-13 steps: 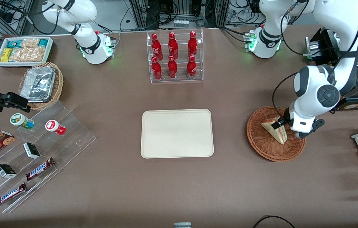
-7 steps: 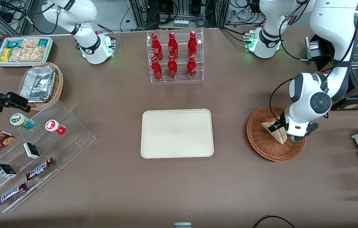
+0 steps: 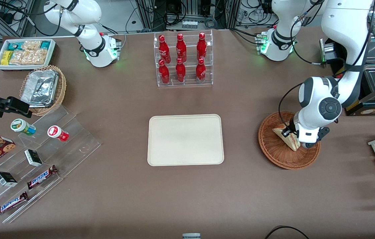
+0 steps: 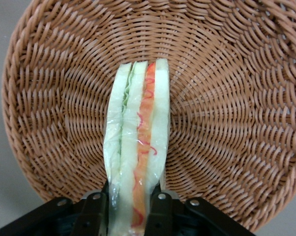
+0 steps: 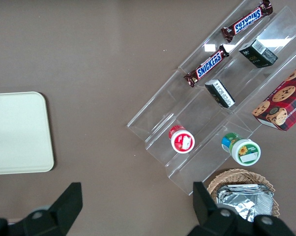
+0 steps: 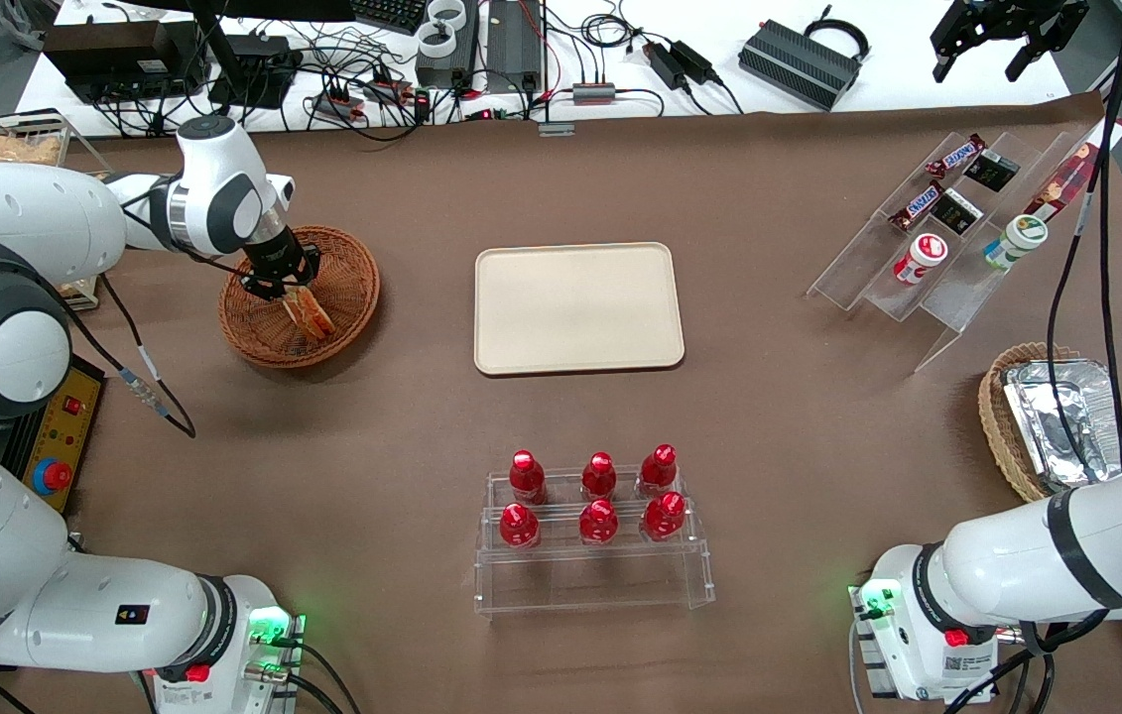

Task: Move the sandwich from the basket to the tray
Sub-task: 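Lower the left gripper and close it on the sandwich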

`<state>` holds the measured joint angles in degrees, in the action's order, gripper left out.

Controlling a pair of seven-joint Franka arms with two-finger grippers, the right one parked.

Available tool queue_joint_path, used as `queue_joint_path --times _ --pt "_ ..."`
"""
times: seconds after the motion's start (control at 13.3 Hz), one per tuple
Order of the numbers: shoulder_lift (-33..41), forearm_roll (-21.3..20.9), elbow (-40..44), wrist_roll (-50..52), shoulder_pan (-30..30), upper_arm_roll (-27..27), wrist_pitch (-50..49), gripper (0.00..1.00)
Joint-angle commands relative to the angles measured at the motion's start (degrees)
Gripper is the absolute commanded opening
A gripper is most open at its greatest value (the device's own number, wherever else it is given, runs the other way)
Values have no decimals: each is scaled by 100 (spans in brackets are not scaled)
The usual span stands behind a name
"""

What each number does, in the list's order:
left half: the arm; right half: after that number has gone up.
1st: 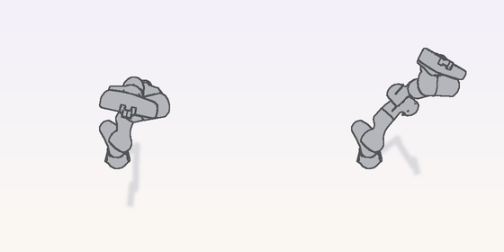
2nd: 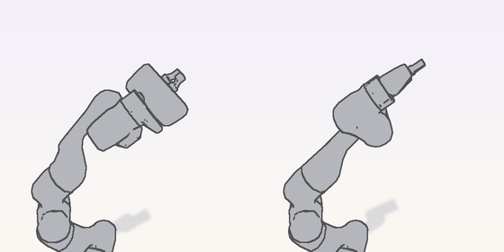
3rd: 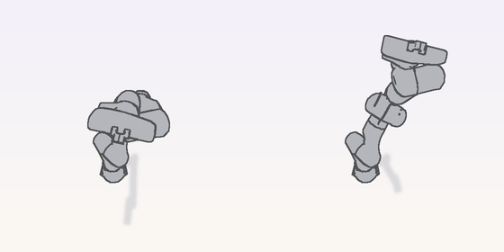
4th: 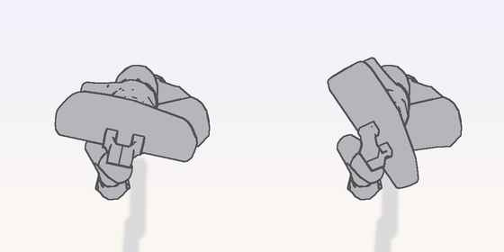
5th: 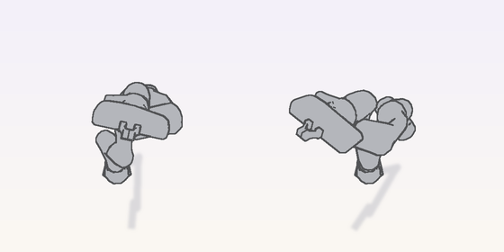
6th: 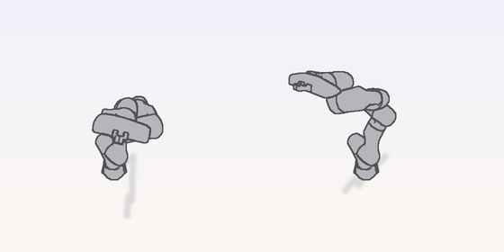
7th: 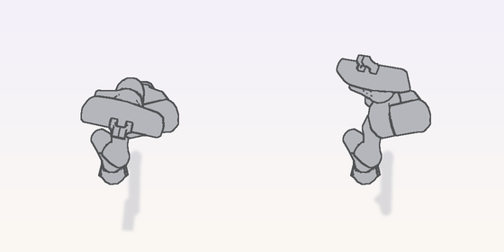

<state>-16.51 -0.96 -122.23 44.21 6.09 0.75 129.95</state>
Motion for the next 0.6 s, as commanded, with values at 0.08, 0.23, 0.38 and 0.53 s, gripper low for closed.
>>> queue_joint_path --times 0.08,0.23,0.38,0.53 --pt "16 -54 962 -306 7 -48 -1267 0" --pt "25 -62 1463 -535 6 -57 -1856 0" --pt "51 -62 1842 -1087 6 -57 -2332 0" --pt "95 -45 1957 -1527 50 -40 -2439 0"
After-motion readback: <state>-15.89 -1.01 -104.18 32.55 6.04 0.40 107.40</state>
